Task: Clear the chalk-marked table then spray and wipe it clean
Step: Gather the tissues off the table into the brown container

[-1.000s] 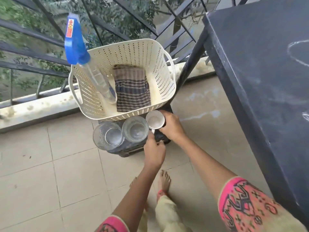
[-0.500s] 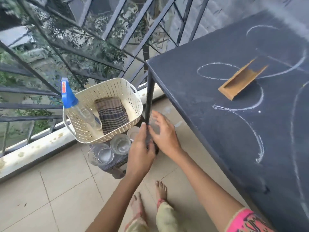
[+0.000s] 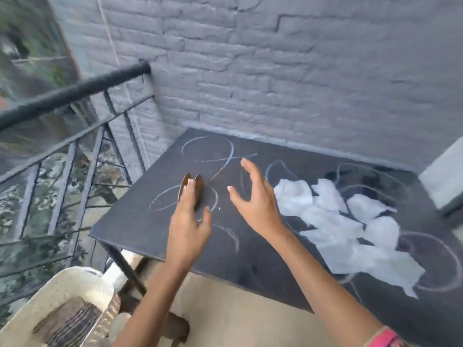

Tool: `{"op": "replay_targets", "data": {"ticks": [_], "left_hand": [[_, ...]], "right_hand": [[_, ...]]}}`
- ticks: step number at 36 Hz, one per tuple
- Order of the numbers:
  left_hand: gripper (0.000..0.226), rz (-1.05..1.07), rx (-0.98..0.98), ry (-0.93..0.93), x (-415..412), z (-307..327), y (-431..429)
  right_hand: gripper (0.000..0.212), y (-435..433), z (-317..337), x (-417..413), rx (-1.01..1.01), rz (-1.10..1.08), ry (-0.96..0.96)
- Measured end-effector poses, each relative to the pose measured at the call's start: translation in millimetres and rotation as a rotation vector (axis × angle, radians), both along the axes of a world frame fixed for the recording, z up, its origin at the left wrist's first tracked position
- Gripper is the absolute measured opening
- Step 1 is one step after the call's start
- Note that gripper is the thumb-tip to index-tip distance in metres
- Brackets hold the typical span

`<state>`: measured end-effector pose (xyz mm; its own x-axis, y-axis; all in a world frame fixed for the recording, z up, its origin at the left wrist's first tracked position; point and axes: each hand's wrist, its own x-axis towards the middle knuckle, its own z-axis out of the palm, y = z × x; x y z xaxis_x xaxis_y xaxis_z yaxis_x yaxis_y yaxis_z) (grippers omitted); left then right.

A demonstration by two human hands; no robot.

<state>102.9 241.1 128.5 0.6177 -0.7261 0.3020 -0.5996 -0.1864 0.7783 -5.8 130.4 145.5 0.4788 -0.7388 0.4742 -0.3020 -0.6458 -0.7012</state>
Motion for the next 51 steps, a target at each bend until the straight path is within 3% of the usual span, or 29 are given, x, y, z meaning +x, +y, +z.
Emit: {"op": "replay_targets", "data": {"ticks": [9,22,28,32,37,46,51], "left_hand": [[0.064,-0.327,0.019,0.001,-86.1,26.7,-88.6],[0.062,-0.527,0.193,0.206,-180.2,-26.1,-168.1],[0.065,-0.526,0.279,0.169,-206.2,-52.0,-205.4],[0.062,-0.534,0.280,0.124,-222.0,-57.8,-218.8],[0.062,-0.542,0.368,0.153,-224.7,-78.4,-225.7],[0.062,-0.572,0.460,0.193,-214.9,-95.1,-224.0],[0.060,-0.555,0.473,0.204,-206.4,-93.8,-221.0]], "right_hand": [[0.061,-52.9,20.6,-120.0,0.025,-0.316,0.020],[0.044,-132.1,-63.3,-262.3,0.219,-0.545,0.146],[0.034,-158.3,-98.3,-316.9,0.370,-0.679,0.198],[0.029,-165.1,-115.5,-330.1,0.396,-0.660,0.244],[0.024,-155.4,-134.7,-314.0,0.368,-0.490,0.339],[0.029,-157.0,-160.1,-265.8,0.289,-0.351,0.459],[0.033,-167.9,-167.1,-261.5,0.238,-0.336,0.645]]}}
